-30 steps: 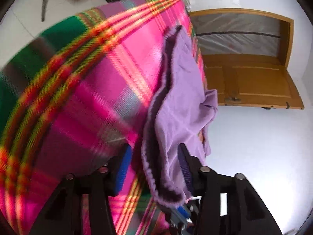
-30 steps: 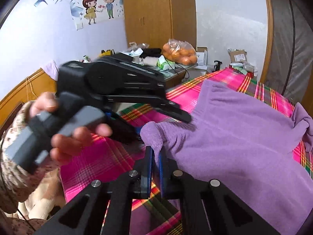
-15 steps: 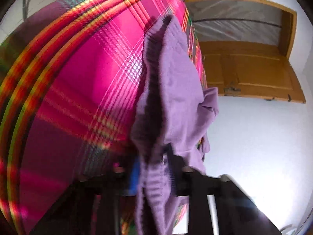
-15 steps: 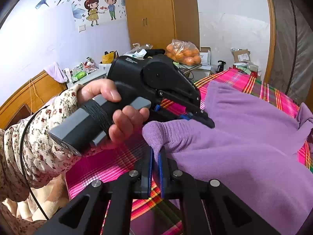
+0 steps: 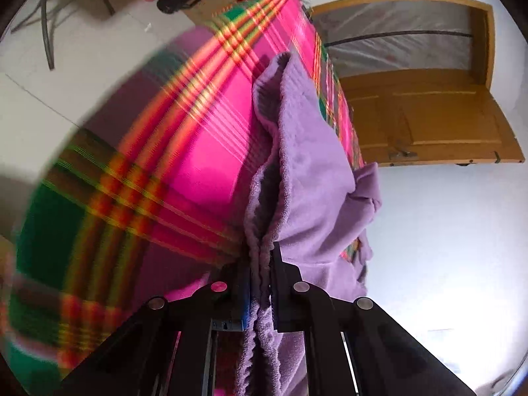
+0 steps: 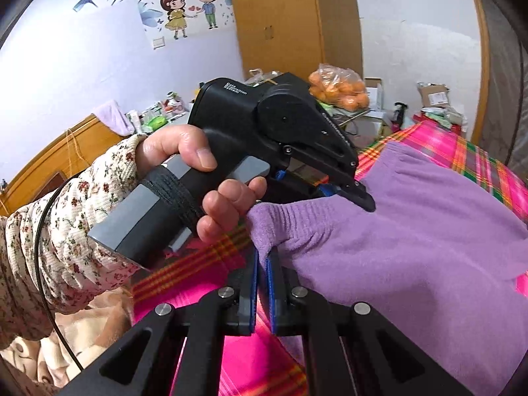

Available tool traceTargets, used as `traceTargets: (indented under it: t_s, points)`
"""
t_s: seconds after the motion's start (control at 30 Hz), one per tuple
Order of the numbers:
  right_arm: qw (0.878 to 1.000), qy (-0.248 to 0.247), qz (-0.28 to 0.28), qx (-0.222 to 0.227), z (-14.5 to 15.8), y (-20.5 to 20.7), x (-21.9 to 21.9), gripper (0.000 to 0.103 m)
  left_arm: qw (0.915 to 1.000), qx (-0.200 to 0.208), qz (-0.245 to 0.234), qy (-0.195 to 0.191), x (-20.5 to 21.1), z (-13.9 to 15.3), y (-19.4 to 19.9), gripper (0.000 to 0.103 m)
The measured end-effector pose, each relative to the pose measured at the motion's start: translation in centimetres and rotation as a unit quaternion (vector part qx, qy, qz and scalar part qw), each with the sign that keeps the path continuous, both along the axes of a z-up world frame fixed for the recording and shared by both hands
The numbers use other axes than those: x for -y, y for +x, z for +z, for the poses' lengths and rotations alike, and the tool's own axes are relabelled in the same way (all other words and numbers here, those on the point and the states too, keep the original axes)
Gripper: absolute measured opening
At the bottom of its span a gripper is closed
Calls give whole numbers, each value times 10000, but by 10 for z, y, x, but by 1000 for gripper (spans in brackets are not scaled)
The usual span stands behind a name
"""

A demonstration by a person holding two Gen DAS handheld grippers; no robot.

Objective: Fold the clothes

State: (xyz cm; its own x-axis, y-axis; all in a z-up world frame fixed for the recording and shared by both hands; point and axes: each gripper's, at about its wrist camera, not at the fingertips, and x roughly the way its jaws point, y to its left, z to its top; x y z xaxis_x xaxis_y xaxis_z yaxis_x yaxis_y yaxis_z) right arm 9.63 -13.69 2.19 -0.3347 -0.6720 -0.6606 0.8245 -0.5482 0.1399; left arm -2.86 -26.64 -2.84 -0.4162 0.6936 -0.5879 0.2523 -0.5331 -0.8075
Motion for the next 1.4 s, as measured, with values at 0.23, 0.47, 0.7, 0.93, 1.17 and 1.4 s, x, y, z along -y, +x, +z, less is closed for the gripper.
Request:
traceTargets:
  t_s: [0.23,0.47,0.7,0.93,1.17,1.4]
  points:
    - [9997,146,142,155,-16,-2,17,6,9999,91,117,39,17,-3,-6,9]
    - [9987,-2,-3,519,-17,-10,2,12,9999,82,145,19,12,-1,-11,9]
    - [9970,-420,-432,478,4,-11,-48,33,9983,6,290,-514,13,20,15,10]
    - [9881,-885,-1219,311,28,-13,-124,34,9881,-528,717,-1252,10,61,62,14]
    - [9618,-1117,-2486,270,30,-11,-226,34,9824,-1000,511,-1490,-24,86,98,21]
    - [9252,-987,-3649,343,9,1,-312,34,9764,-1257,-74,-1753,-85,89,104,24]
